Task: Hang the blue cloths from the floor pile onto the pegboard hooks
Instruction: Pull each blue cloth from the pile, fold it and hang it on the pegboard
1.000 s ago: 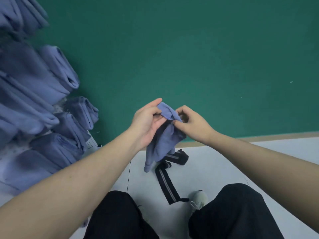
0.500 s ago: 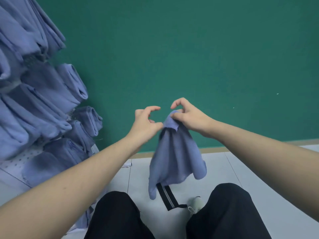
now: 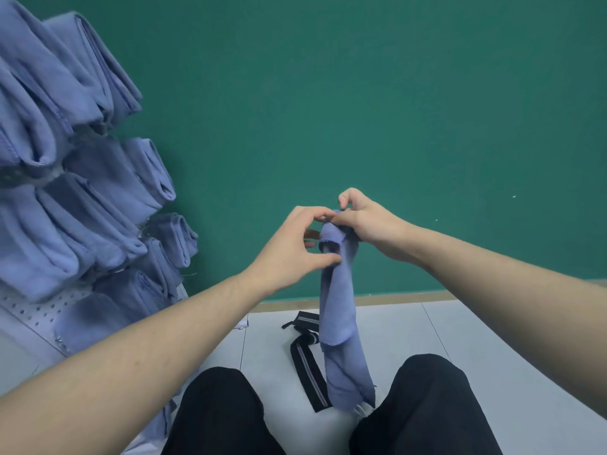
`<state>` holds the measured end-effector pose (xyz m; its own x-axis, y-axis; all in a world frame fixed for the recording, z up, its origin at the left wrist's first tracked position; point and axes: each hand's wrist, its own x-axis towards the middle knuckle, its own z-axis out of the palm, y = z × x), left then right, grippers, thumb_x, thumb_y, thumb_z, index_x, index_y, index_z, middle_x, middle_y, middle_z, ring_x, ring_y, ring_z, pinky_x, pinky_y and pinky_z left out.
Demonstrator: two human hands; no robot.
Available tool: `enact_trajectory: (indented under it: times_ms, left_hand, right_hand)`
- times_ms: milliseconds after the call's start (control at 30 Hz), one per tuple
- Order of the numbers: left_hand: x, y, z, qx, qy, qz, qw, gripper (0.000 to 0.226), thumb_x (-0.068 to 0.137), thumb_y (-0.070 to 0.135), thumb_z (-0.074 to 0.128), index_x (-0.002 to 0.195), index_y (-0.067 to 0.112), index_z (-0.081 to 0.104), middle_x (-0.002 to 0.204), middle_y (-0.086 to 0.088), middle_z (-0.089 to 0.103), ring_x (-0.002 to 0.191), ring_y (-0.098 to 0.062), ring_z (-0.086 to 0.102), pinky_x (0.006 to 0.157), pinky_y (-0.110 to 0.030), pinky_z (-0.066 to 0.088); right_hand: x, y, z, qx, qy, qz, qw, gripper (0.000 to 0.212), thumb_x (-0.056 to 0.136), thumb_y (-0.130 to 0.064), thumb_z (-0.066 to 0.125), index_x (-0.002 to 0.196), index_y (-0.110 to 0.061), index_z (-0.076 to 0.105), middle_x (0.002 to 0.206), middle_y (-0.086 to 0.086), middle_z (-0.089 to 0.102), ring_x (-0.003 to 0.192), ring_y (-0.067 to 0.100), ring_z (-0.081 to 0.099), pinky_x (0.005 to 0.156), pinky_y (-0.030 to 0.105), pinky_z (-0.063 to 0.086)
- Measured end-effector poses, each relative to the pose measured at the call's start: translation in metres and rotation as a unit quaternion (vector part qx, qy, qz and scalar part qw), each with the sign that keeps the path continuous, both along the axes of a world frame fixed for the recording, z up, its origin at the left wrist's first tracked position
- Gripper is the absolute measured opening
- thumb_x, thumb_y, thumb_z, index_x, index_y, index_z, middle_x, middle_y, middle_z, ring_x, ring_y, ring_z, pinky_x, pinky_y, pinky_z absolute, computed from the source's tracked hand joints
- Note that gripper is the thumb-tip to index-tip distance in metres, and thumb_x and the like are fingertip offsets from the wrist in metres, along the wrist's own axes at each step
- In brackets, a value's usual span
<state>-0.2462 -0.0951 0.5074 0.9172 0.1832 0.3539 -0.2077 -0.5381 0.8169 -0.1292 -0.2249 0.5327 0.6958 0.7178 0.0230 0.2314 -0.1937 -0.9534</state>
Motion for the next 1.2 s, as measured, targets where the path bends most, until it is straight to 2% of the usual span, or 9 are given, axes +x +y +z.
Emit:
enact_trajectory:
  times_ms: [67,167,267,367,467,600,733,1033,1200]
  left_hand:
    - [0.000,-0.003,0.002,0.016,-0.041,0.023,0.999,0.047,0.080,0.004,0.079,0.102,0.043,0.062,0.112,0.008,0.059,0.093,-0.009,0.068,0.087,-0.024,0.055]
    - [0.004,-0.004,0.007,0.003,-0.049,0.073,0.996,0.028,0.085,0.004,0.073,0.080,0.030,0.065,0.093,0.003,0.065,0.070,-0.005,0.064,0.069,-0.025,0.050]
    - [0.010,-0.004,0.016,-0.021,-0.017,0.105,0.994,0.020,0.091,0.009,0.067,0.079,0.023,0.061,0.083,0.003,0.069,0.067,-0.003,0.061,0.063,-0.022,0.046]
    - [0.017,0.002,0.027,-0.047,-0.013,0.166,0.985,0.021,0.096,0.014,0.060,0.081,0.021,0.048,0.070,0.007,0.058,0.055,-0.001,0.047,0.052,-0.012,0.036]
    - [0.021,0.008,0.032,-0.041,-0.006,0.172,0.984,0.020,0.099,0.019,0.056,0.083,0.023,0.044,0.066,0.007,0.054,0.046,0.001,0.038,0.048,-0.015,0.032]
    - [0.021,0.012,0.035,-0.037,-0.031,0.177,0.983,0.014,0.102,0.018,0.048,0.090,0.022,0.042,0.070,0.004,0.050,0.053,-0.006,0.037,0.053,-0.022,0.031]
    - [0.015,0.025,0.039,-0.086,-0.054,0.184,0.978,0.013,0.103,0.026,0.048,0.091,0.024,0.042,0.076,-0.005,0.045,0.064,-0.015,0.036,0.061,-0.030,0.032]
    - [-0.005,0.053,0.029,-0.139,-0.039,0.179,0.973,0.014,0.100,0.027,0.055,0.088,0.029,0.049,0.076,-0.006,0.057,0.071,-0.017,0.042,0.066,-0.032,0.031]
    - [-0.011,0.068,0.021,-0.162,-0.034,0.222,0.961,0.013,0.101,0.026,0.057,0.089,0.025,0.050,0.074,0.000,0.059,0.071,-0.013,0.044,0.062,-0.030,0.032]
  right_hand:
    - [-0.002,-0.001,0.004,-0.009,0.017,0.011,1.000,0.024,0.084,-0.012,0.054,0.090,-0.027,0.036,0.088,0.010,0.056,0.077,0.019,0.044,0.062,0.034,0.030]
    - [-0.002,-0.004,0.005,0.000,0.040,0.000,0.999,0.021,0.094,-0.011,0.054,0.092,-0.026,0.040,0.081,0.005,0.059,0.069,0.019,0.048,0.061,0.032,0.036]
    - [-0.006,-0.006,0.006,0.004,0.051,-0.037,0.998,0.006,0.102,-0.026,0.051,0.098,-0.027,0.047,0.081,-0.003,0.059,0.065,0.013,0.053,0.061,0.028,0.043]
    - [-0.009,-0.005,-0.001,0.003,0.003,-0.093,0.996,0.031,0.096,-0.057,0.055,0.101,-0.027,0.054,0.086,-0.009,0.063,0.073,0.008,0.056,0.069,0.027,0.044]
    - [-0.012,-0.006,-0.004,0.001,-0.056,-0.087,0.995,0.039,0.087,-0.060,0.066,0.102,-0.026,0.057,0.078,-0.012,0.063,0.066,0.000,0.055,0.064,0.024,0.040]
    - [-0.009,-0.010,-0.008,-0.103,-0.183,-0.021,0.977,0.034,0.084,-0.039,0.078,0.103,-0.018,0.060,0.091,-0.001,0.067,0.077,0.014,0.058,0.071,0.029,0.047]
    - [0.001,-0.024,-0.023,-0.163,-0.161,0.029,0.973,0.018,0.090,-0.033,0.072,0.092,-0.018,0.062,0.091,-0.006,0.066,0.081,0.014,0.059,0.068,0.019,0.047]
    - [0.020,-0.050,-0.029,-0.209,-0.146,-0.026,0.967,0.048,0.081,-0.050,0.078,0.068,-0.021,0.043,0.068,-0.006,0.045,0.064,0.013,0.039,0.058,0.027,0.030]
    - [0.029,-0.055,-0.027,-0.221,-0.129,-0.033,0.966,0.053,0.082,-0.045,0.079,0.065,-0.023,0.034,0.062,-0.008,0.036,0.059,0.013,0.032,0.054,0.027,0.023]
